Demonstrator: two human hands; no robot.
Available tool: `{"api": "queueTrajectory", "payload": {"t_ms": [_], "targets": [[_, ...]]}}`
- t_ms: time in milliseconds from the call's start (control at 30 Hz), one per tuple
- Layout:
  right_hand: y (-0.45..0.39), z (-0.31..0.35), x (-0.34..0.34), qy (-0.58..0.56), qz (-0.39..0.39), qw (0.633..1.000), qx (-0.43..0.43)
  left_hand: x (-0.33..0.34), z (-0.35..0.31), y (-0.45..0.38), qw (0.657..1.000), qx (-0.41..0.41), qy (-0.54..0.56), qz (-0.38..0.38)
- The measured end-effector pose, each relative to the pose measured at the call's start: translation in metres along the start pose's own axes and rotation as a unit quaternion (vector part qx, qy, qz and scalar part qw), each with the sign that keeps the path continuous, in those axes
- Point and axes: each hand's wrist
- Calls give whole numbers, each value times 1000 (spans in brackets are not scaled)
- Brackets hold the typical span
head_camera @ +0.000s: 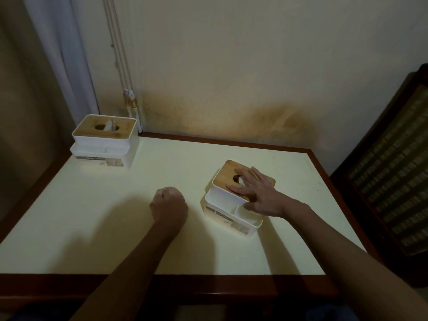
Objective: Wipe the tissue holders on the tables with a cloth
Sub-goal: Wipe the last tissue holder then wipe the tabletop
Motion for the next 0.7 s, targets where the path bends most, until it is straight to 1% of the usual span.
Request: {"api": "queueTrajectory", "payload": {"t_ms": [33, 67, 100, 133, 167, 200, 233, 267, 300, 333, 400, 433, 500, 600, 700], "targets": [[-1, 0, 1, 13, -10, 1000, -6, -2, -2, 3, 998, 26, -65, -7], [-1, -1, 2, 36, -27, 999, -13, -5, -4, 8, 992, 46, -110, -29], [1, -2, 5, 60, -50, 997, -18, -7, -6, 13, 987, 74, -131, -49], [5, -2, 8, 70, -79, 994, -15, -10, -9, 17, 986, 101, -124, -55], [10, -1, 13, 51, -110, 993, -2, -13, -14, 22, 987, 119, -93, -46], [17, 1, 21, 8, -151, 988, 17, -15, -17, 27, 991, 129, -34, -30], [25, 4, 29, -54, -193, 979, 43, -16, -21, 32, 990, 134, 43, 14], [32, 8, 39, -120, -226, 964, 74, -16, -27, 37, 981, 124, 136, 68], [38, 12, 48, -180, -252, 945, 107, -14, -31, 42, 968, 110, 202, 101], [43, 13, 59, -229, -272, 924, 139, -11, -36, 46, 959, 101, 239, 112], [52, 20, 75, -305, -295, 886, 184, -5, -42, 52, 946, 81, 293, 112], [54, 24, 82, -340, -305, 870, 186, -2, -45, 55, 939, 76, 317, 110], [59, 34, 86, -409, -313, 842, 163, 4, -47, 58, 930, 65, 348, 95], [59, 41, 87, -448, -294, 826, 176, 5, -52, 62, 924, 44, 376, 60], [59, 40, 87, -451, -295, 820, 193, -1, -59, 64, 923, 38, 381, 38]]}}
Point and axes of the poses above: each hand's wrist, its own y-axis away from the middle knuckle, its own x-axis out of the palm, z = x × y, and after that the axes turned 1 degree about z, right-handed
